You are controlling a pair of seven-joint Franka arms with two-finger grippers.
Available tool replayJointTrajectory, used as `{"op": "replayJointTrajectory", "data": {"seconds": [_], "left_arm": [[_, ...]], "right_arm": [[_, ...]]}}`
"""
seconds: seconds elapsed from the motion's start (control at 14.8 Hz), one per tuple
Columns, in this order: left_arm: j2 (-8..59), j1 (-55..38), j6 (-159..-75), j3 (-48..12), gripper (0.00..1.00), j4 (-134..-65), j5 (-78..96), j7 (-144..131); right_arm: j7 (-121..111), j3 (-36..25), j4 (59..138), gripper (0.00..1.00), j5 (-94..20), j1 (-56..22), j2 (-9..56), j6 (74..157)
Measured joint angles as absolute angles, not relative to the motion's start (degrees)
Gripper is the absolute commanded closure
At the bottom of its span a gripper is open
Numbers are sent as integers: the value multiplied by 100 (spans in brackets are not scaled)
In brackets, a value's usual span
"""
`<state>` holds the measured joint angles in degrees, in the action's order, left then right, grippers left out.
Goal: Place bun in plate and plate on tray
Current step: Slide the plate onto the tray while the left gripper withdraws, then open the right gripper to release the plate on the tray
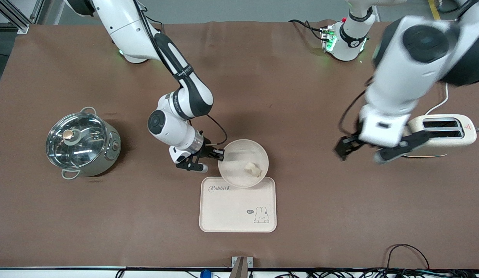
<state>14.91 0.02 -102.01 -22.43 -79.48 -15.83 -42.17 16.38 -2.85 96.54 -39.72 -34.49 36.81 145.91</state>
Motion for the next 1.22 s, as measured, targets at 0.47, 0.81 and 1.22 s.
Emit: {"op": "replayJointTrajectory", "data": {"seconds": [0.47, 0.81, 1.22], "left_arm": [[508, 445, -9255, -1415, 0, -8116, -936, -1469], [-110, -3, -8734, -530, 0, -8564, -420, -1000], [-223, -11, -8733, -522, 0, -8731, -413, -905]], "right_arm": [[1865, -311, 8487, 100, -3971, -3133, 4422, 13806], [1888, -332, 7235, 100, -3969, -2871, 5445, 13803], [1889, -471, 6646, 100, -3869, -2823, 5864, 13510]]}}
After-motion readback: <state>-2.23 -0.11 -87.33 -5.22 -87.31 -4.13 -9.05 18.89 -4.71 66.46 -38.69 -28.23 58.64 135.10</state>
